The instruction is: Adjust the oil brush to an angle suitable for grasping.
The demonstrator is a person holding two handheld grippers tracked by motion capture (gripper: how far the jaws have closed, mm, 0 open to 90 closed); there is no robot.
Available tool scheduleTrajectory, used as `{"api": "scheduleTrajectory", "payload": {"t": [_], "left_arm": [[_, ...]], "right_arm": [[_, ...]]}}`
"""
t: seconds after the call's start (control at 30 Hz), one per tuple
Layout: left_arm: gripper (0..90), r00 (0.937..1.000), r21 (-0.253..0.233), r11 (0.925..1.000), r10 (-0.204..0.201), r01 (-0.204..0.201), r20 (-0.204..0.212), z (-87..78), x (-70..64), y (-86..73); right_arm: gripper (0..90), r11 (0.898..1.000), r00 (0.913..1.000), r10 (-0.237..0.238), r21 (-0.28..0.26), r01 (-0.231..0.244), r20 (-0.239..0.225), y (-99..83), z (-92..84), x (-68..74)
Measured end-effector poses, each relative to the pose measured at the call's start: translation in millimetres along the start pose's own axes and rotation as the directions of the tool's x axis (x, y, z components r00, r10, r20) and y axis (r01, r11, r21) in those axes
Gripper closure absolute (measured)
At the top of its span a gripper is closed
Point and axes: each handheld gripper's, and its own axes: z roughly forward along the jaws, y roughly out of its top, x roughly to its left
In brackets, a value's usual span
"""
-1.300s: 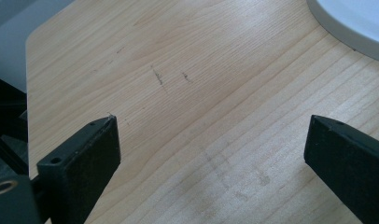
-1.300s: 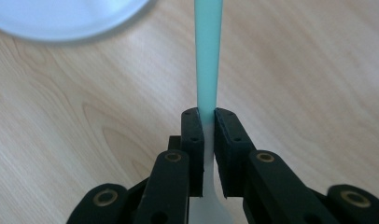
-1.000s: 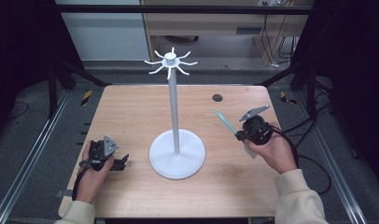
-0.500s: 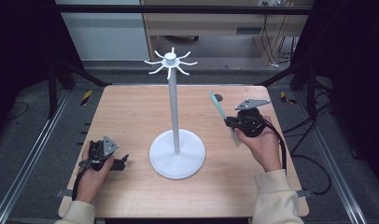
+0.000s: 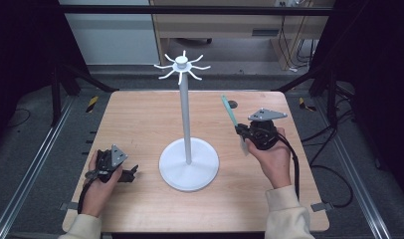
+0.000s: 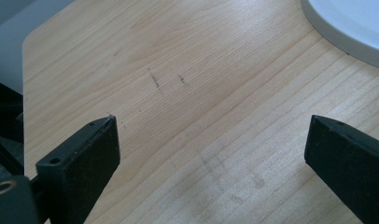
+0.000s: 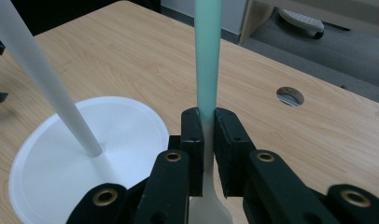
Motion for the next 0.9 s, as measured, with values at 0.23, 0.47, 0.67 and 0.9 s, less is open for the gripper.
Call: {"api": "scheduleTrajectory", "payload": {"t": [0.23, 0.47, 0.67, 0.9], "left_arm": [[2.8, 1.0000, 0.001, 1.0000, 0.000, 0.000, -0.001, 0.0, 0.2, 0.1], [2.9, 1.0000, 0.001, 1.0000, 0.002, -0.002, 0.001, 0.1, 0.0, 0.0], [2.9, 1.0000, 0.002, 1.0000, 0.003, -0.003, 0.001, 0.1, -0.3, 0.1], [2.9, 1.0000, 0.003, 1.0000, 0.003, -0.003, 0.002, 0.4, -0.1, -0.1]], "right_arm": [[82.6, 0.998, 0.9999, 0.012, -0.057, -0.012, 0.000, 2.4, -12.4, 4.0], [82.6, 0.993, 0.9997, 0.012, -0.114, -0.015, -0.021, 9.6, -23.9, 9.2], [82.6, 0.990, 0.9997, 0.001, -0.138, -0.004, -0.024, 14.5, -30.8, 13.8], [82.6, 0.983, 0.9993, -0.014, -0.185, 0.007, -0.034, 22.3, -41.4, 21.7]]}}
